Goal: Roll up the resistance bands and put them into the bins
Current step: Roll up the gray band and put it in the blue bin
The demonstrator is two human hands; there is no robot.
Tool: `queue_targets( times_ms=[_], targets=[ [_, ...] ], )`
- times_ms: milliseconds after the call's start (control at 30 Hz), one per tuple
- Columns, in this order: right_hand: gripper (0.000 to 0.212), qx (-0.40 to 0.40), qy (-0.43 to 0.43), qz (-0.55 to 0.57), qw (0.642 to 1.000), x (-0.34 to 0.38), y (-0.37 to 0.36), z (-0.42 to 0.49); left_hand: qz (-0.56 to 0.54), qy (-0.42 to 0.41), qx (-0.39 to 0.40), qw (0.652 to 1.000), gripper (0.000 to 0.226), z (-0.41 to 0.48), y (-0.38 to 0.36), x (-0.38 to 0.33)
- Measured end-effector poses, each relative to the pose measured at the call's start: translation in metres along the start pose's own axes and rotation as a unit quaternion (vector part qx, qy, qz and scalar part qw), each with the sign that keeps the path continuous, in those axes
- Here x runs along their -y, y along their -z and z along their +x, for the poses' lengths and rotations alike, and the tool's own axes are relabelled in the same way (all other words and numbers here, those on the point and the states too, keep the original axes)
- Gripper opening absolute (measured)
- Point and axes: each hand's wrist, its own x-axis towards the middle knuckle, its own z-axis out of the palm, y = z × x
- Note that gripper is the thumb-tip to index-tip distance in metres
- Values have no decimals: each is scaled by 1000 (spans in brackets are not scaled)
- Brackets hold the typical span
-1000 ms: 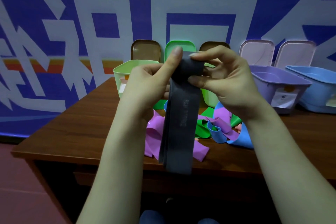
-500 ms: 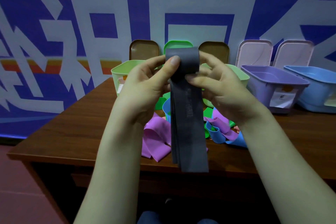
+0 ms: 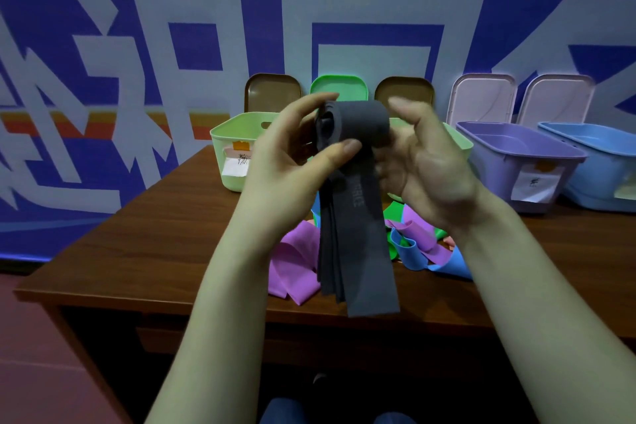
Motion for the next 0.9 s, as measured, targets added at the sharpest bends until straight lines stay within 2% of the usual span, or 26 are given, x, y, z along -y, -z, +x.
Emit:
queue_targets(
  times_ms=[100,267,433,500,567,700,833,900],
  targets=[
    [53,-26,7,-48,998,-2,0,3,27,-7,17,999,46,-2,0,3],
    [42,-90,51,-98,990,-7,-4,5,-32,25,43,998,50,-3,7,11],
    [50,-75,77,-49,993,-8,-4,5,-106,50,53,992,71,-3,11,12],
    [48,-64,89,-28,994,-9,-5,4,-127,78,26,989,79,-2,12,12],
    [48,-55,100,4,993,-8,-6,4,-130,93,-3,987,77,-2,11,10],
    [45,-58,127,48,989,-5,-8,3,-68,83,20,994,57,-5,3,7],
    [41,-72,145,92,982,-5,-15,4,43,32,34,998,39,-4,-6,8],
    [37,-80,151,120,978,-6,-18,5,84,16,36,996,42,-3,-9,12]
  ],
)
